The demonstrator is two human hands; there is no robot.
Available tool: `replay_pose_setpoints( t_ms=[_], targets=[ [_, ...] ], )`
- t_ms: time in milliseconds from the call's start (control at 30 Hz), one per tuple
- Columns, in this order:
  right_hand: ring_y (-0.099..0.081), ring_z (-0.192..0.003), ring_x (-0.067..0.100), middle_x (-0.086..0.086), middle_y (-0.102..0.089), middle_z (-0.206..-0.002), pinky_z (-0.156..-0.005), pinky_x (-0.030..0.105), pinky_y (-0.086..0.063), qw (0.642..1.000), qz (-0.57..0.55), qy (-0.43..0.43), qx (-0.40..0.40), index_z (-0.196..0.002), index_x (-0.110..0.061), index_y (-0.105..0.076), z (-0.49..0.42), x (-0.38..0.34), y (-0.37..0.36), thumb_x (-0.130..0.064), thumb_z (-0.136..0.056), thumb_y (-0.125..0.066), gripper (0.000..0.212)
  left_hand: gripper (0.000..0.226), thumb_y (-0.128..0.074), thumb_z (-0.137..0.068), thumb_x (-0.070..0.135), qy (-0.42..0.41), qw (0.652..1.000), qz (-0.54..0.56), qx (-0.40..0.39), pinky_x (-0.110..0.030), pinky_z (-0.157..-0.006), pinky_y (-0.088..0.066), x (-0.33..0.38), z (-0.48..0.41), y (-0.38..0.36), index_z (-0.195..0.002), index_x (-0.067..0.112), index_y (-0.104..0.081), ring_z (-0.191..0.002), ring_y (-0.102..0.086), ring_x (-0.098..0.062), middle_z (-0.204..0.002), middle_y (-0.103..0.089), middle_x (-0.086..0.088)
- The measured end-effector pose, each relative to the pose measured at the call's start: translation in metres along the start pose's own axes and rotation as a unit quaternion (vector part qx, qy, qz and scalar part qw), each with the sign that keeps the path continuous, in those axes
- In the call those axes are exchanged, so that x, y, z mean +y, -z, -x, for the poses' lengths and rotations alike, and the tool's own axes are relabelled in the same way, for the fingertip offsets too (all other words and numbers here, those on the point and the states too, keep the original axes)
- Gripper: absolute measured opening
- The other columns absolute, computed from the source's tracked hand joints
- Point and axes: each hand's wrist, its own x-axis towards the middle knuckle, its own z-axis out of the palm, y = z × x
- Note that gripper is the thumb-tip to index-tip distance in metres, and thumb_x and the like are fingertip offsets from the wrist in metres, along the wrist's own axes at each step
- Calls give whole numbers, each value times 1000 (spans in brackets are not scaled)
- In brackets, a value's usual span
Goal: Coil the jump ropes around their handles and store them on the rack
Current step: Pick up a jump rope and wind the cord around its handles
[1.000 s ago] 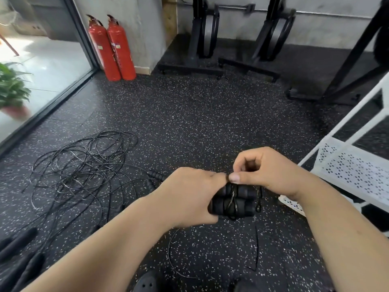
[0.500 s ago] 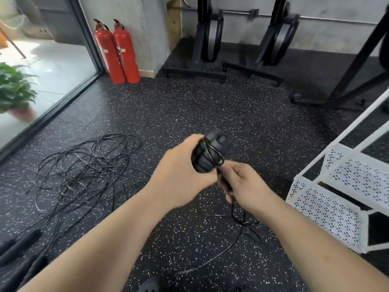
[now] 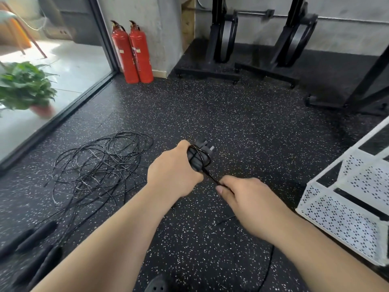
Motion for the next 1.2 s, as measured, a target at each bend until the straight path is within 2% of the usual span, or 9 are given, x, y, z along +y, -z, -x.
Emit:
replay_pose_setpoints(
  t_ms=[167, 300, 533, 633, 800, 900, 1033, 1133, 1200],
  targets=[
    [-54, -70, 23, -5, -67, -89, -61, 38, -41, 989, 143, 15, -16, -107, -30, -51, 17, -14, 7, -47, -113, -37, 23, 55, -80, -78, 46, 31, 997, -72, 11, -35, -68, -44, -9, -6, -5, -117, 27, -45, -78, -58, -27, -87, -60, 5],
    [-49, -65, 22, -6, -57, -79, -52, 35, -34, 978, 208, 20, -24, -99, -29, -42, 27, -25, 16, -39, -114, -41, 18, 48, -77, -84, 47, 34, 988, -150, -8, -36, -67, -43, -11, -7, -16, -108, 20, -46, -77, -54, -28, -84, -52, 3],
    [-57, -73, 5, -15, -57, -85, -62, 29, -48, 977, 197, 44, 72, -99, -36, -57, 23, 5, 34, -57, -109, -31, 35, 43, -76, -87, 41, -168, 946, -267, -77, -37, -68, -48, 19, 21, -40, -118, 22, -55, -90, -70, -30, -102, -69, 0],
    [-60, -76, 5, -16, -65, -83, -68, 33, -53, 988, 133, 14, 79, -100, -39, -68, 11, 38, 40, -61, -105, -45, 32, 38, -72, -88, 42, -285, 917, -262, -98, -38, -71, -51, 36, 37, -48, -117, 22, -56, -92, -70, -28, -105, -68, 1],
    [-63, -69, 2, -23, -70, -75, -65, 26, -50, 1000, -22, 9, -17, -88, -43, -75, 0, 78, 48, -59, -98, -65, 20, 46, -71, -89, 51, -394, 886, -223, -100, -42, -83, -58, 44, 41, -41, -120, 24, -51, -96, -67, -22, -108, -64, 7],
    [-66, -75, 6, -17, -73, -80, -77, 38, -55, 994, -100, 20, -34, -85, -41, -75, -4, 92, 49, -60, -97, -66, 24, 64, -70, -88, 59, -389, 899, -178, -94, -39, -76, -55, 44, 42, -35, -127, 24, -34, -87, -66, -21, -93, -57, 10],
    [-56, -65, 13, -8, -62, -66, -72, 41, -47, 977, -207, 39, -34, -74, -25, -68, -10, 101, 42, -64, -97, -63, 45, 85, -72, -84, 68, -376, 922, -64, -63, -35, -75, -54, 40, 44, -27, -144, 35, -22, -79, -67, -17, -92, -67, 9],
    [-56, -70, 26, 13, -67, -75, -76, 52, -51, 940, -332, 60, -40, -83, -7, -70, -17, 102, 32, -54, -96, -67, 48, 81, -80, -83, 60, -353, 928, 74, -93, -29, -84, -56, 41, 42, -12, -146, 53, -30, -88, -68, -5, -103, -71, 16],
    [-59, -67, 29, 23, -66, -73, -70, 42, -50, 918, -387, 73, -39, -82, -3, -69, -18, 96, 30, -51, -97, -61, 51, 71, -86, -83, 51, -320, 925, 183, -93, -27, -92, -57, 43, 41, -3, -142, 52, -45, -101, -70, -1, -114, -71, 22]
  ],
)
